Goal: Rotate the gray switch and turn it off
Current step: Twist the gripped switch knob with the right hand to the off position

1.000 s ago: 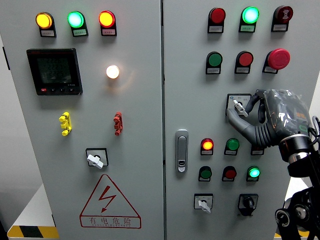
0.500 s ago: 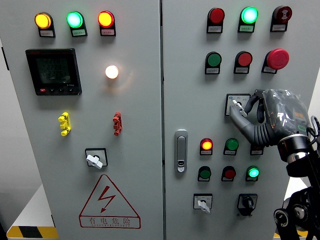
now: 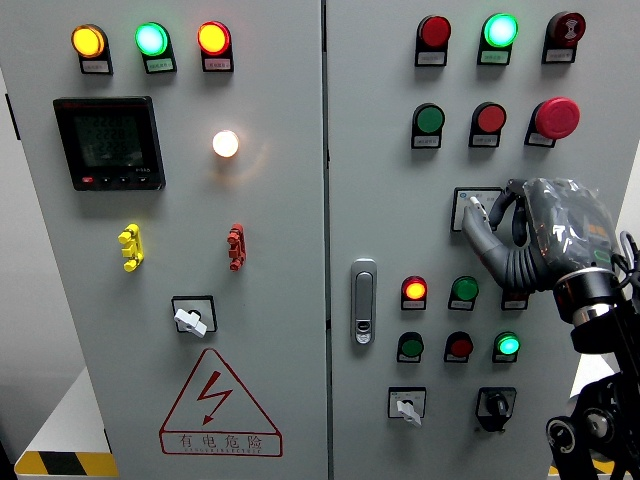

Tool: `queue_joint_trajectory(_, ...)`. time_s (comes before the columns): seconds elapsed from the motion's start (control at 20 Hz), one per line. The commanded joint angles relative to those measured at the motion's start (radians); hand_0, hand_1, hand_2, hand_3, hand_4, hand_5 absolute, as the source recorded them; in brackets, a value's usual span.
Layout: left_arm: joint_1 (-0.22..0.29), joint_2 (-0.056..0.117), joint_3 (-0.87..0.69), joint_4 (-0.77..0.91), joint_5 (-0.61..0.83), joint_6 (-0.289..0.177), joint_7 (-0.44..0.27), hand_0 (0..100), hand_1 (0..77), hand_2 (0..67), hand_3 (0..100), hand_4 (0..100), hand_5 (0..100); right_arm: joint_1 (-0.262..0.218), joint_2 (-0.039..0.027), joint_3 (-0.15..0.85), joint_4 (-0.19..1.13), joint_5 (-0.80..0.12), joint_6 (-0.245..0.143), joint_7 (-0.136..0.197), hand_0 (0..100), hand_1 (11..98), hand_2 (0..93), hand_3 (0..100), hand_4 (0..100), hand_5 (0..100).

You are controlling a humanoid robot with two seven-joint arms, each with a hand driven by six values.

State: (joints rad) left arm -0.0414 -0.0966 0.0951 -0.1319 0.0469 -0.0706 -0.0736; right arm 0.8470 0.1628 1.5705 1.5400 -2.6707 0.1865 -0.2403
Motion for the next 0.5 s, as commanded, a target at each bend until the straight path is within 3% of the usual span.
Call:
queue_joint_trajectory(0.0,0.000,0.000,0.000,0.000,0.001,0.000,0.000,88,0.0,13.4,19,8,11,0.001,-0.0002,0.000,0.000,0.000,0.001,-0.001,67,36.0,70.5,100,100,100)
queue_joint_trajectory(0.45,0.000,0.000,0.000,0.000,-0.001,0.000,0.000,88,0.0,13.3,19,8,11,-0.003,-0.0018,0.000,0.011,0.000,-0.001,-0.001,73,35.4,71.2,100,100,100)
